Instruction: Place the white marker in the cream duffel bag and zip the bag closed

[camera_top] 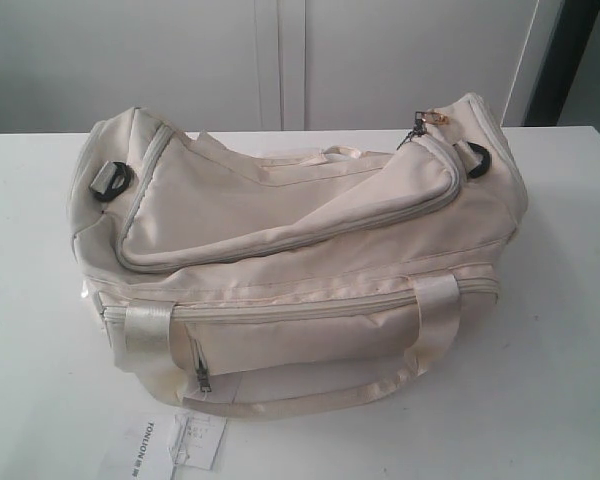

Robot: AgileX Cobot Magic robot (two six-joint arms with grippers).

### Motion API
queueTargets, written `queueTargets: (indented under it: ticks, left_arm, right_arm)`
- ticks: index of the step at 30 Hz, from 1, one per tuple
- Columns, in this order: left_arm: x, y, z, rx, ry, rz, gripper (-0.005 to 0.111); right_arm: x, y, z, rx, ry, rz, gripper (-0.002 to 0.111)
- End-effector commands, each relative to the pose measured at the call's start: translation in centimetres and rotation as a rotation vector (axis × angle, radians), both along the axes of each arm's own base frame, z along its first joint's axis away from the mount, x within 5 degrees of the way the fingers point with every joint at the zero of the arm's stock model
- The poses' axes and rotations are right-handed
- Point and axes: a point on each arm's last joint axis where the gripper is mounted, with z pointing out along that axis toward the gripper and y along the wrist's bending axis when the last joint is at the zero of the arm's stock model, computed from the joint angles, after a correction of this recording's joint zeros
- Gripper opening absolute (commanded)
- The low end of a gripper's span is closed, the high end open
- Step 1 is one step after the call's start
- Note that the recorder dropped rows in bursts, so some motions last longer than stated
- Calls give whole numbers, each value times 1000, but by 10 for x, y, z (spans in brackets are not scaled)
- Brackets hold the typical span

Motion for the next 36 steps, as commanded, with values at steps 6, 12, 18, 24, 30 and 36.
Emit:
queueTargets:
  ticks: [6, 12, 18, 24, 30, 36]
  left_arm:
    - [0, 0, -1, -4, -3, 0, 0]
    - [0, 0, -1, -4, -3, 0, 0]
    - [0, 0, -1, -4, -3, 0, 0]
    - [0, 0, -1, -4, -3, 0, 0]
    - [0, 0, -1, -4, -3, 0, 0]
    - [0, 0, -1, -4, -3, 0, 0]
  right_arm:
    - [0, 3, 1, 118, -30, 4, 0]
    - [0, 1, 1, 39, -26, -2, 0]
    - [-1, -1, 0, -30, -20, -7, 0]
    - [-1, -1, 0, -30, -18, -7, 0]
    - [-1, -1, 1, -30, -24, -7, 0]
    - [-1, -1, 1, -30, -24, -7, 0]
